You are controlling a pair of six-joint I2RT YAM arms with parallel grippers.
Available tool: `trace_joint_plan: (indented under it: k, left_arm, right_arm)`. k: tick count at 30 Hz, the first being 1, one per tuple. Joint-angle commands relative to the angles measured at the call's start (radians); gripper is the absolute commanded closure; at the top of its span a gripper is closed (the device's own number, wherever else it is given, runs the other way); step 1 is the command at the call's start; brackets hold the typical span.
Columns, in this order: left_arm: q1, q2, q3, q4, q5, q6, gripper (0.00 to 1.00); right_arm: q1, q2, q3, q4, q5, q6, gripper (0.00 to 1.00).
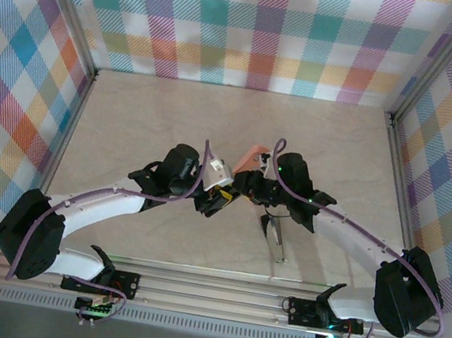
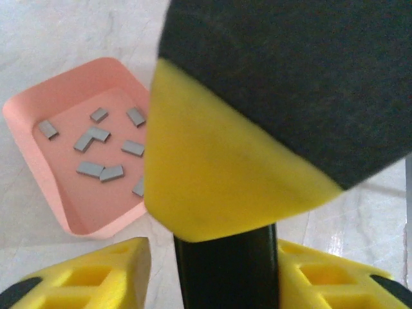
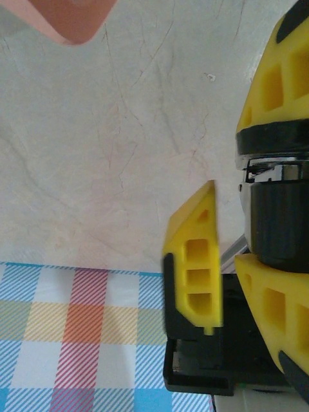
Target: Load the staples into the stapler
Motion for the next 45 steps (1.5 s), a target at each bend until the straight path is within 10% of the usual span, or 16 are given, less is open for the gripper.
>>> trace_joint_plan:
  k: [1, 6, 20, 45]
  left_arm:
    - [-0.010, -0.006, 0.012, 0.023, 0.015, 0.006, 0.73]
    - [-0.010, -0.023, -0.001, 0.012, -0.014, 0.036, 0.88]
    - [0.009, -0.074, -0.041, 0.048, 0.005, 0.055, 1.00]
    - [0.036, -0.133, -0.079, 0.136, 0.145, 0.061, 1.00]
  right_arm:
    - [0.007, -0.008, 0.042, 0.068, -0.036, 0.009, 0.87]
    - [0.008, -0.012, 0.043, 0.073, -0.024, -0.002, 0.81]
    - [-0.052, -0.138, 0.043, -0.044, -0.055, -0.193, 0.25]
    - [-0.161, -0.154, -0.055, -0.160, -0.252, -0.099, 0.47]
